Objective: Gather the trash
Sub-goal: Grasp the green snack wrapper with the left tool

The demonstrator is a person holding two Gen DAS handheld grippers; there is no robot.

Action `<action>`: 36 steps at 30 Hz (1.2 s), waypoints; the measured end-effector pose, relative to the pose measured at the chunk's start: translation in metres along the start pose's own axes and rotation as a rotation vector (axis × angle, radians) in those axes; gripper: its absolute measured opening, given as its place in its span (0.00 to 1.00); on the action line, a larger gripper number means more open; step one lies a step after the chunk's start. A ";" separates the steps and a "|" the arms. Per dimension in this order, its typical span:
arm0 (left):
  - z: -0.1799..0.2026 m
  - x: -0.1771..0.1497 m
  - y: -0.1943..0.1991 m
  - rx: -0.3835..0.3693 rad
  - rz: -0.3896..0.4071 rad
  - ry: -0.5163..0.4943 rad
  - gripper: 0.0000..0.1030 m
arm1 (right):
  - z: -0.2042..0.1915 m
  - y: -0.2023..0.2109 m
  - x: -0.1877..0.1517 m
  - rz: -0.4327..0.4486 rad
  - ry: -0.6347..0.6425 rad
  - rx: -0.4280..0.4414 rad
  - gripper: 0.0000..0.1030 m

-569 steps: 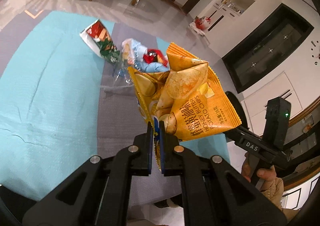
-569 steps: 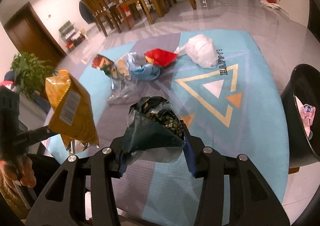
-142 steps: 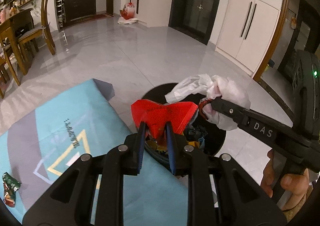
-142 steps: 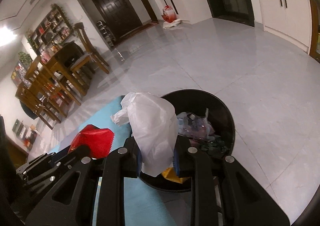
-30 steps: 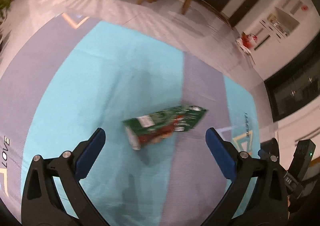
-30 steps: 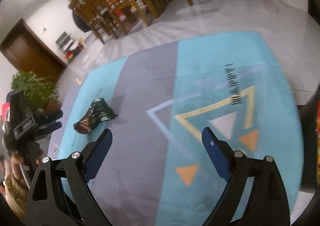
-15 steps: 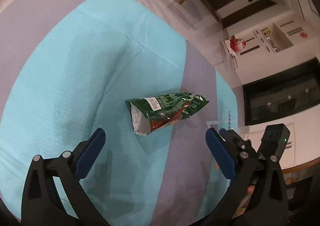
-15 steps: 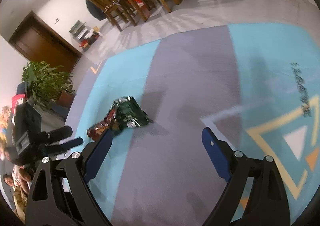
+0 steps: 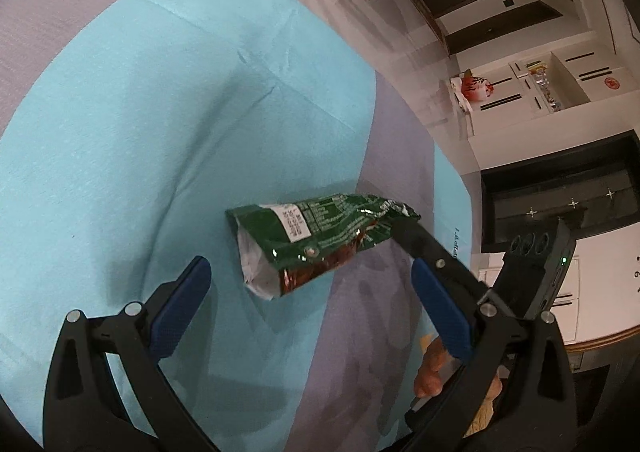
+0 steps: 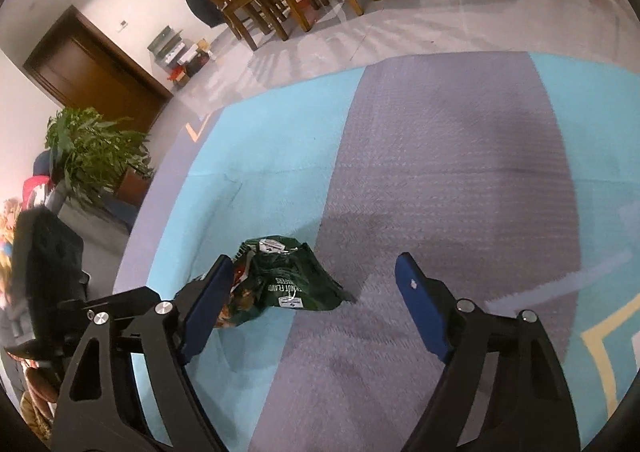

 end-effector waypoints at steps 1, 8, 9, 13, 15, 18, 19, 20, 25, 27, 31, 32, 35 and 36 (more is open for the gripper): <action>-0.002 0.000 0.000 0.002 -0.001 0.009 0.97 | -0.001 -0.001 -0.001 -0.002 0.003 -0.001 0.77; -0.006 0.000 -0.008 0.011 -0.005 0.044 0.95 | -0.011 -0.010 -0.002 -0.010 0.038 0.000 0.58; -0.005 0.000 -0.009 0.014 -0.005 0.044 0.94 | -0.011 -0.011 -0.003 -0.014 0.043 0.002 0.57; -0.006 0.001 -0.009 0.018 0.014 0.063 0.73 | -0.015 -0.013 -0.005 -0.030 0.064 0.007 0.35; -0.009 0.002 -0.009 0.012 0.014 0.079 0.67 | -0.016 -0.016 -0.008 -0.048 0.080 -0.011 0.28; -0.009 0.002 -0.008 0.004 0.023 0.096 0.59 | -0.016 -0.018 -0.012 -0.058 0.095 -0.026 0.22; -0.010 0.002 -0.007 -0.004 0.027 0.108 0.57 | -0.018 -0.017 -0.012 -0.057 0.098 -0.027 0.20; -0.011 0.002 -0.006 -0.009 0.030 0.115 0.56 | -0.018 -0.017 -0.011 -0.056 0.101 -0.029 0.18; -0.011 0.003 -0.003 0.014 0.045 0.108 0.46 | -0.023 -0.017 -0.013 -0.053 0.119 -0.032 0.12; -0.012 0.000 0.000 0.035 0.054 0.096 0.37 | -0.025 -0.016 -0.013 -0.043 0.129 -0.031 0.10; -0.005 0.005 0.006 0.039 0.080 0.062 0.25 | -0.028 -0.010 -0.013 -0.026 0.151 -0.048 0.09; -0.005 0.006 0.008 0.034 0.081 0.055 0.24 | -0.029 -0.009 -0.013 -0.023 0.153 -0.053 0.09; 0.003 0.004 0.009 0.018 0.084 0.021 0.17 | -0.027 -0.004 -0.013 -0.013 0.146 -0.065 0.09; 0.005 0.004 0.009 0.018 0.088 0.012 0.17 | -0.026 -0.002 -0.013 -0.008 0.142 -0.068 0.09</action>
Point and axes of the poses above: each gripper's, at about its wrist camera, not at the fingertips, and y roughly against the way its jaws point, z to its right, x to its top, the point moved 7 cm from there along -y, roughly the way its jaws point, and after that the axes turned 1 degree about x, right-handed, at the moved point
